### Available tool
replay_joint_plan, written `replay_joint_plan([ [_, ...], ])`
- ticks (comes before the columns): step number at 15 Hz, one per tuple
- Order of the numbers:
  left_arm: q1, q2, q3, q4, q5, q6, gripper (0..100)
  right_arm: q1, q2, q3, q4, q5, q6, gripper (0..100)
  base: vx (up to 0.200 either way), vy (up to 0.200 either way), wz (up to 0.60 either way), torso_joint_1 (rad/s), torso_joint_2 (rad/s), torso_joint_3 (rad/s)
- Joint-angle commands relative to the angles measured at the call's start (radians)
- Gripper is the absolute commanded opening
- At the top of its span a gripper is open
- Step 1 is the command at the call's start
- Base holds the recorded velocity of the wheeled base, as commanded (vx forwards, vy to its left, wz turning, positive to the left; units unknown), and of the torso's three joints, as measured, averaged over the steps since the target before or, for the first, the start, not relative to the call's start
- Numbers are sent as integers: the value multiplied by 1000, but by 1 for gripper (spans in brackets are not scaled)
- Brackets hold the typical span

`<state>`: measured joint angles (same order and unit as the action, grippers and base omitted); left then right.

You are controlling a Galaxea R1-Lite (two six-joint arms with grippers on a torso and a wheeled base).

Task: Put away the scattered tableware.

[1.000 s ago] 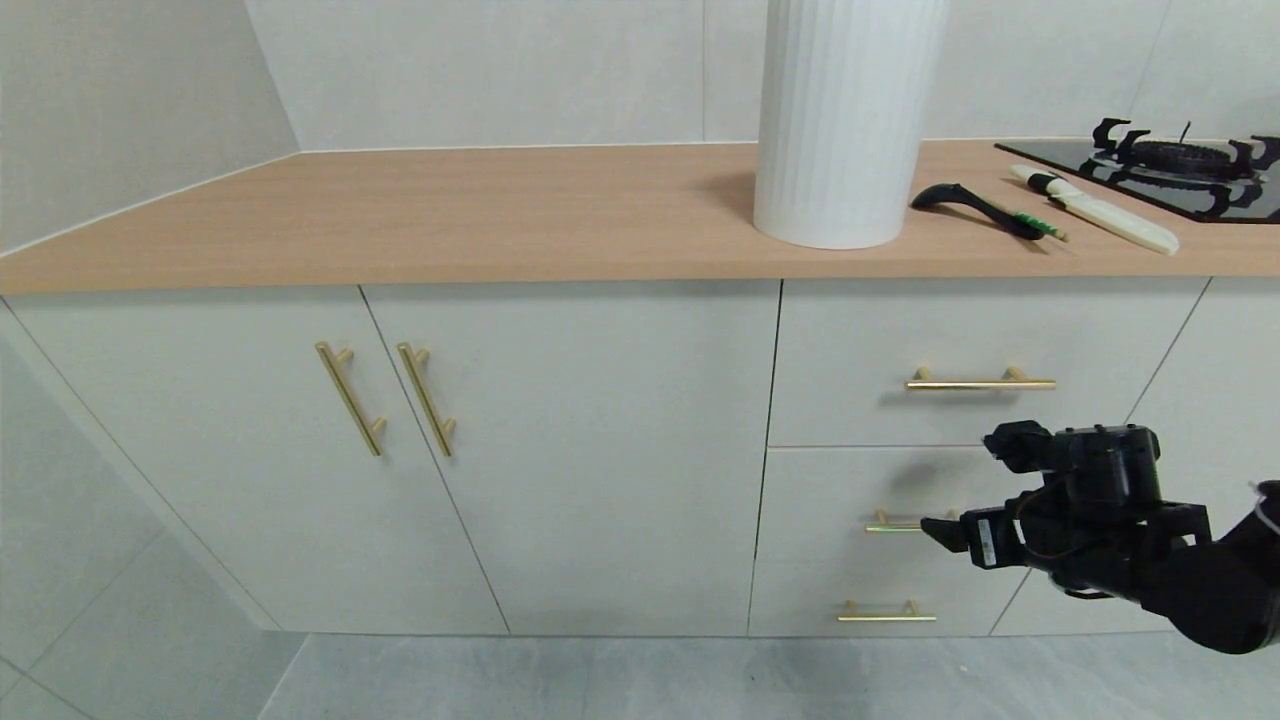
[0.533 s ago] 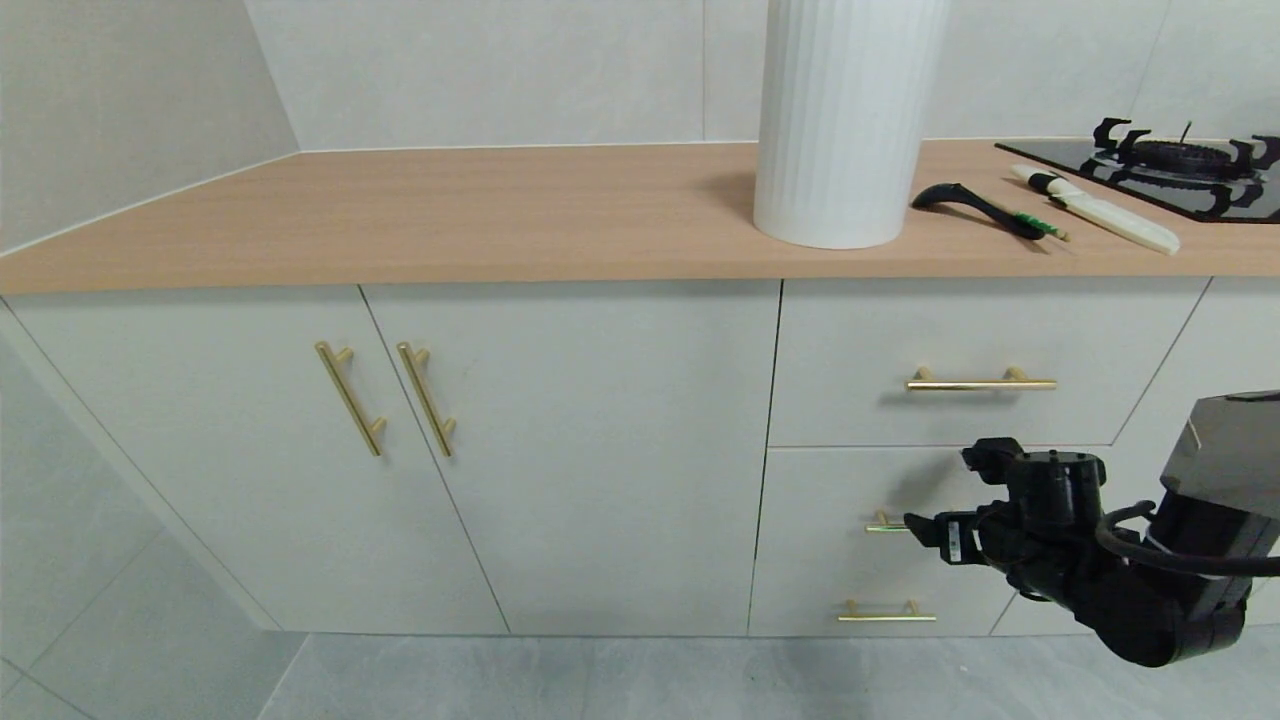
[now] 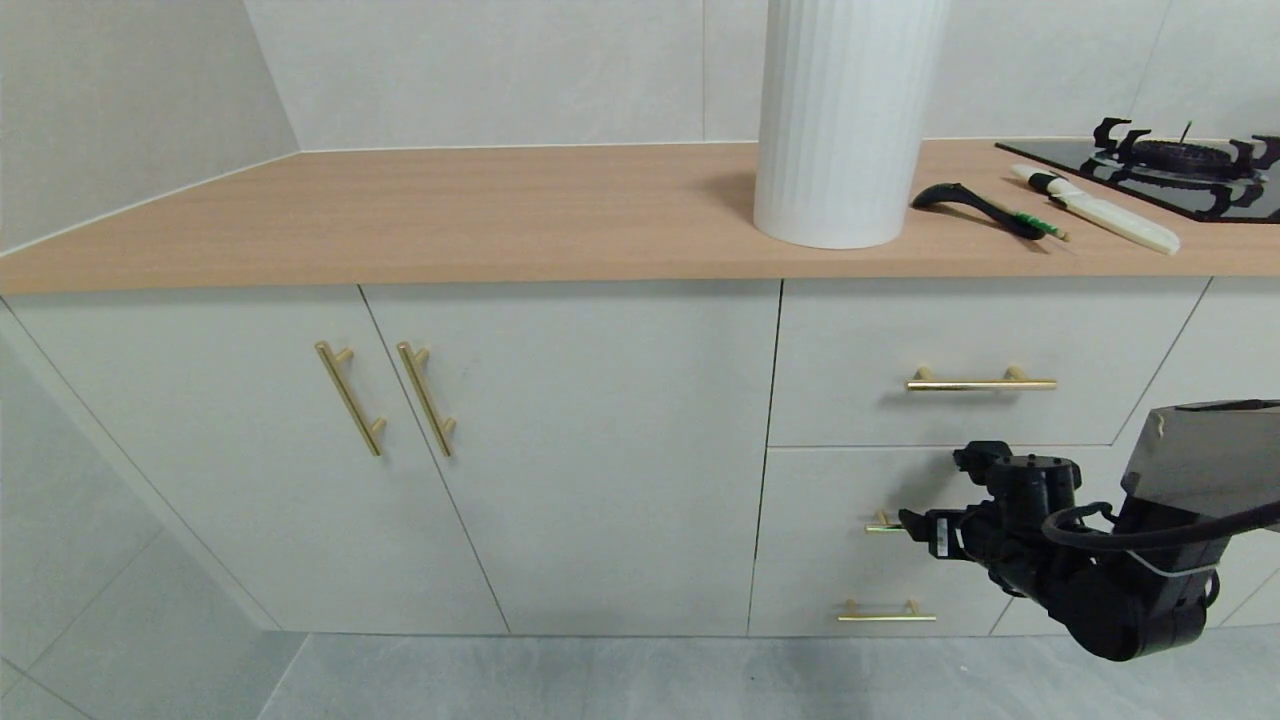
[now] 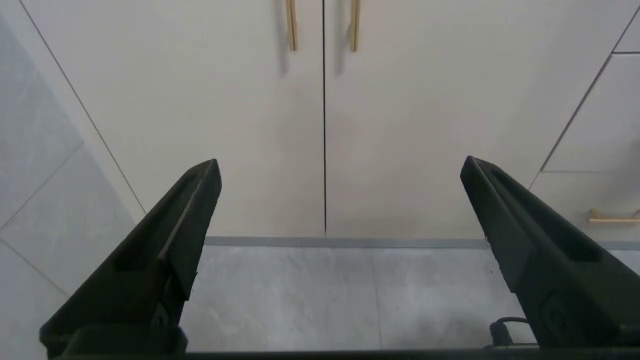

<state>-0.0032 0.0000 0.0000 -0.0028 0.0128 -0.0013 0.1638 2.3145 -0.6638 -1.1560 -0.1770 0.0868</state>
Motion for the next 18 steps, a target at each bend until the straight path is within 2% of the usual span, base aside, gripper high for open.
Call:
replay_joint_plan([
  [1,0,2,0,0,0,0,100,0,45,-14,-25,-12,-1,100,0,0,0,0,0,0],
  [14,0,0,0,0,1,0,100,-1,60,-7,-11,-16,-4,100,0,0,0,0,0,0],
  [18,0,0,0,0,1,0,100,-1,26,1,61,-16,-4,100,0,0,0,0,0,0],
])
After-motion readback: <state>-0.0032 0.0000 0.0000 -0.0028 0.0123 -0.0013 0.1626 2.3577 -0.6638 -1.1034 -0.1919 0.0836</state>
